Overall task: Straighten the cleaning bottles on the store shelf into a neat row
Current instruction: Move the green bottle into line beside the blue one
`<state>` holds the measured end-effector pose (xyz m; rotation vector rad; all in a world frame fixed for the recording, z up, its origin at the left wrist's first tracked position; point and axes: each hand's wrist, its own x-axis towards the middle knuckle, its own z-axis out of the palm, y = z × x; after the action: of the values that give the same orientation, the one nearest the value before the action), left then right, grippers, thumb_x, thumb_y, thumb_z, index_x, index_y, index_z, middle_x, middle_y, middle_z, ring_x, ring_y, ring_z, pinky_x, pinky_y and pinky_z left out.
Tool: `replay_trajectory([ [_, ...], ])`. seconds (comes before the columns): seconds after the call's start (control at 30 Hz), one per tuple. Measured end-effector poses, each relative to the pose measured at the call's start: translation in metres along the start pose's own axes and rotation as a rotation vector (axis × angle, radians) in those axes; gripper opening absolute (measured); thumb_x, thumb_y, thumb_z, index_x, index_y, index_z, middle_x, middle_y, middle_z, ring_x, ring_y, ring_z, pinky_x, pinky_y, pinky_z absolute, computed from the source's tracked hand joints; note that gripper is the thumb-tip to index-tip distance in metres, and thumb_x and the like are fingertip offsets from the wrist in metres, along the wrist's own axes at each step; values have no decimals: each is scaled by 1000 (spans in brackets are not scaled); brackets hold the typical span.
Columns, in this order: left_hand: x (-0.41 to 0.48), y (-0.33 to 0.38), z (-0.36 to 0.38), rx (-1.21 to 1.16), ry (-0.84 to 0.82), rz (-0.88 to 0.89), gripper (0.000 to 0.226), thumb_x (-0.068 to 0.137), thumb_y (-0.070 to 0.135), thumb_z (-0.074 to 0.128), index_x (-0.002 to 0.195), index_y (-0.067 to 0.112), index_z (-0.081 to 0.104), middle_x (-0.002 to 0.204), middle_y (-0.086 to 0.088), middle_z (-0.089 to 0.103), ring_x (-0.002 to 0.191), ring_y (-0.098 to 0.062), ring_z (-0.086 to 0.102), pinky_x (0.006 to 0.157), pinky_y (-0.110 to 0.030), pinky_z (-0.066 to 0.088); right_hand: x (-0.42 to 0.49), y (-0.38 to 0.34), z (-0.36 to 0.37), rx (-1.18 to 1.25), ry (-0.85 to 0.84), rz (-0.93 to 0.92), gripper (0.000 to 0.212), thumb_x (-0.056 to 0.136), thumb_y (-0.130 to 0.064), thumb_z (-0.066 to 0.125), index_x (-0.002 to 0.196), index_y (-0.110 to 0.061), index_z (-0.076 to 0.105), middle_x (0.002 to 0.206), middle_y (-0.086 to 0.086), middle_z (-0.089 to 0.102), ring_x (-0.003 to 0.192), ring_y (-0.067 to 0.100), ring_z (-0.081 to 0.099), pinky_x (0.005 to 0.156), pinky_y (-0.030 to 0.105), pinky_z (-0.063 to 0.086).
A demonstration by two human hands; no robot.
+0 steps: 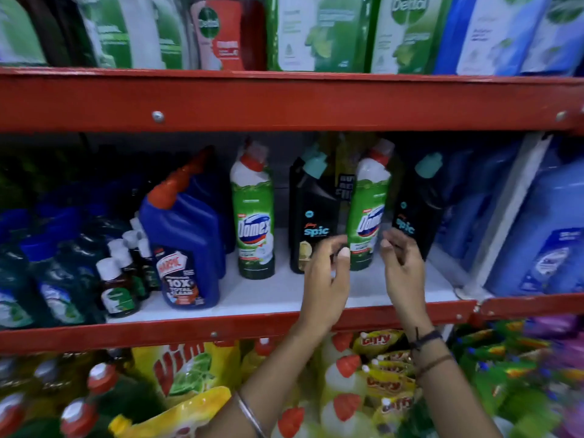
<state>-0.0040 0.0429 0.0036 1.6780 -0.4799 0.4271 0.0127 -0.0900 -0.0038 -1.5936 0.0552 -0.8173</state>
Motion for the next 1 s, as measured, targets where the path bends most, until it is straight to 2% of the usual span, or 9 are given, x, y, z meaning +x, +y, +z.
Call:
replay_trajectory([
  [0.1, 21, -4, 31, 64, -81, -46, 38, 98, 19, 42, 136, 14, 40, 135, -7, 50, 125, -17, 48, 102, -26, 41, 27, 12, -1, -59, -121, 86, 40, 97, -9, 45, 136, -2, 41, 134, 7, 51, 117, 15, 52, 90, 5, 40],
  [0.17, 32, -5, 46, 114, -91, -93, 50, 97, 12, 42, 145, 10, 25, 149, -11, 34, 136, -22, 37, 102, -18, 31, 40, 18, 3, -92, -218, 109, 47, 97, -13, 42, 143, -7, 32, 148, 10, 42, 134, 22, 43, 111, 29, 36],
  [0.27, 40, -6, 60, 121, -51, -152, 65, 93, -2, 44, 148, 9, 13, 156, -12, 21, 142, -23, 28, 102, -13, 24, 54, 23, 7, -129, -294, 100, 44, 92, -7, 41, 135, -16, 42, 140, 8, 51, 128, 22, 50, 111, 45, 39],
  [0.33, 43, -10, 65, 104, 2, -178, 68, 89, -8, 44, 148, 11, 15, 155, -12, 24, 137, -16, 31, 99, -6, 24, 59, 23, 6, -155, -300, 105, 41, 89, 3, 42, 123, -19, 48, 125, 11, 61, 115, 24, 59, 103, 42, 47],
  [0.43, 45, -17, 67, 70, 81, -166, 65, 86, -12, 43, 145, 11, 29, 148, -11, 38, 123, -7, 38, 84, 10, 27, 59, 23, 0, -219, -263, 42, 37, 88, 6, 47, 122, -7, 51, 118, 18, 65, 106, 27, 63, 83, 19, 48],
  [0.57, 43, -27, 67, 19, 142, -138, 61, 82, -11, 51, 137, 15, 42, 134, -11, 56, 121, -19, 56, 99, -18, 47, 50, 19, -11, -223, -154, -62, 33, 84, 0, 63, 116, -1, 54, 108, 15, 67, 96, 28, 65, 73, 22, 49],
  [0.67, 37, -27, 61, 14, 172, -132, 60, 82, -3, 58, 134, 23, 47, 133, -6, 60, 120, -18, 58, 100, -43, 51, 39, 14, -17, -144, -142, -58, 33, 82, -4, 67, 113, -4, 58, 101, 8, 69, 86, 14, 66, 69, 8, 50],
  [0.8, 28, -11, 45, -13, 155, -110, 59, 81, 5, 63, 134, 28, 48, 128, 0, 65, 112, -13, 63, 96, -43, 54, 21, 1, -20, -56, -99, -53, 33, 82, -9, 69, 114, -9, 59, 100, 2, 69, 82, -10, 64, 70, 7, 50],
  [1.0, 12, 7, 2, -37, 175, -80, 59, 83, 4, 64, 135, 27, 49, 119, 10, 66, 105, -8, 66, 92, -35, 56, -8, -31, -3, 52, -131, -76, 29, 81, -11, 71, 107, -20, 61, 97, -9, 69, 86, -3, 67, 74, 12, 52],
])
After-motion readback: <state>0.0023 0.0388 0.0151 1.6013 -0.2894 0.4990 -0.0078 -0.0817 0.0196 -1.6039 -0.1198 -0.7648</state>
